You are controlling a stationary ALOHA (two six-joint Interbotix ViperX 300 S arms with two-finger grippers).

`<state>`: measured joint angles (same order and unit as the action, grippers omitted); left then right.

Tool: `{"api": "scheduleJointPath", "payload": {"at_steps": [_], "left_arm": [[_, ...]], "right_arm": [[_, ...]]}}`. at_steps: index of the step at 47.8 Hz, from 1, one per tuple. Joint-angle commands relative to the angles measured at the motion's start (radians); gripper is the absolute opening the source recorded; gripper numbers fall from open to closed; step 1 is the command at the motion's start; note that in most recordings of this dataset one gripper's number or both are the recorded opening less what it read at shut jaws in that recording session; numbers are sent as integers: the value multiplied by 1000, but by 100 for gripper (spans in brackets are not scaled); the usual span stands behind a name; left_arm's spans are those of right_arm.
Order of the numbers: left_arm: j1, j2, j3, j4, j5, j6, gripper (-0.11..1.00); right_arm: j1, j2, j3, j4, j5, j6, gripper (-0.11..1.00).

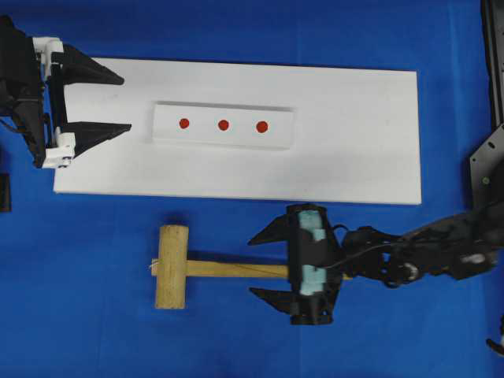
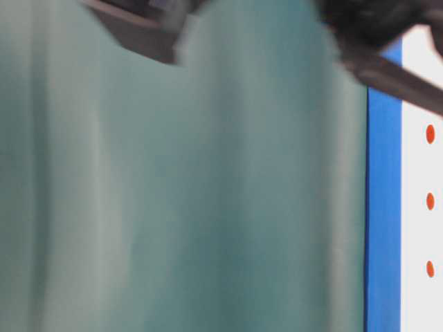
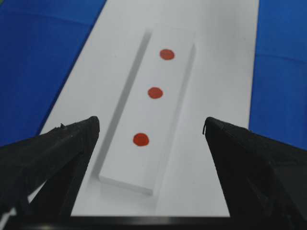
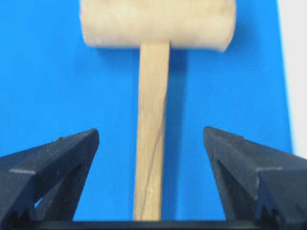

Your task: Hit the mark with a hammer.

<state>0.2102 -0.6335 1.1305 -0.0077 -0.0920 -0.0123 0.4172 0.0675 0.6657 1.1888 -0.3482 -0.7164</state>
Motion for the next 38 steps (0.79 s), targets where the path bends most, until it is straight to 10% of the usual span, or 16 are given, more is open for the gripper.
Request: {"api": "scheduleJointPath", "payload": {"at_steps": [1,38], "left_arm": [[2,-5,-8,-2,2,-2,89],[-18,-5,-8,-2,6,-2,89]], "right_arm": [[-3,-69,3,-5,-3,-12,84],[-380,-201,54,-6,94,-218,84]]}}
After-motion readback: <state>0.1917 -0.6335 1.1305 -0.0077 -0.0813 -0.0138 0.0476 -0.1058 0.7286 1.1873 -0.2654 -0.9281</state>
